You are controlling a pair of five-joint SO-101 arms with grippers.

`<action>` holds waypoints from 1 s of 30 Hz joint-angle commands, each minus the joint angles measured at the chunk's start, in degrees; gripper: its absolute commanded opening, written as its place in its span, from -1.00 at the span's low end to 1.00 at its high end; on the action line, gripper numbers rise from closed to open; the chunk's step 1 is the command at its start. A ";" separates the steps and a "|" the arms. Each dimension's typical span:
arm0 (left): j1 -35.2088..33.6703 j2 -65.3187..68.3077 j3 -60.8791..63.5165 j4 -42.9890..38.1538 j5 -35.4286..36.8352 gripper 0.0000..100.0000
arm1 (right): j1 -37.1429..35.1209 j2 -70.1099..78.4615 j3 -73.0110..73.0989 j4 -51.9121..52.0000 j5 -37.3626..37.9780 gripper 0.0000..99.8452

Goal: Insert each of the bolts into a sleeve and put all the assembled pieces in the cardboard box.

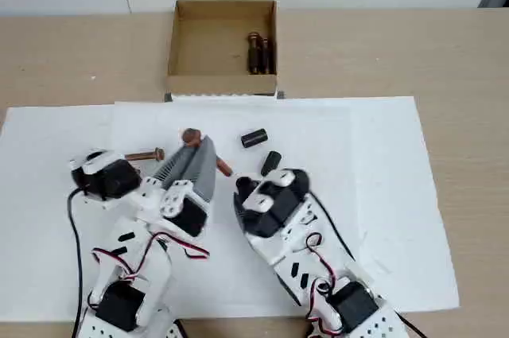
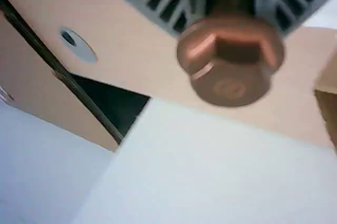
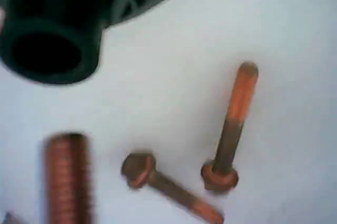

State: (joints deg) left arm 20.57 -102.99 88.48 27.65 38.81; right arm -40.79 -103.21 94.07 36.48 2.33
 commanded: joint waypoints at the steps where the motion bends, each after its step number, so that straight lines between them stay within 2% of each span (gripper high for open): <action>1: 2.11 -0.97 -0.31 -1.85 0.26 -0.99 | -0.84 -0.66 -0.35 -1.71 2.02 -0.99; 12: 2.37 -0.97 -0.40 -1.76 -0.09 -0.99 | -0.48 -0.66 0.44 -1.71 2.46 -0.99; 16: 2.46 -0.88 -0.40 -1.76 -0.97 -0.99 | -0.48 -0.66 0.44 -1.71 6.33 -0.99; 21: 2.55 -0.88 -0.40 -1.67 -2.02 -0.99 | -0.48 -0.66 0.26 -1.80 7.38 -0.99; 30: 6.33 -0.88 -0.40 1.49 -2.29 -0.99 | -0.40 -0.66 0.44 -5.14 7.56 -0.99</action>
State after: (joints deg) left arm 26.29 -103.34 88.40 28.88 37.14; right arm -40.97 -103.12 95.03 33.49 9.27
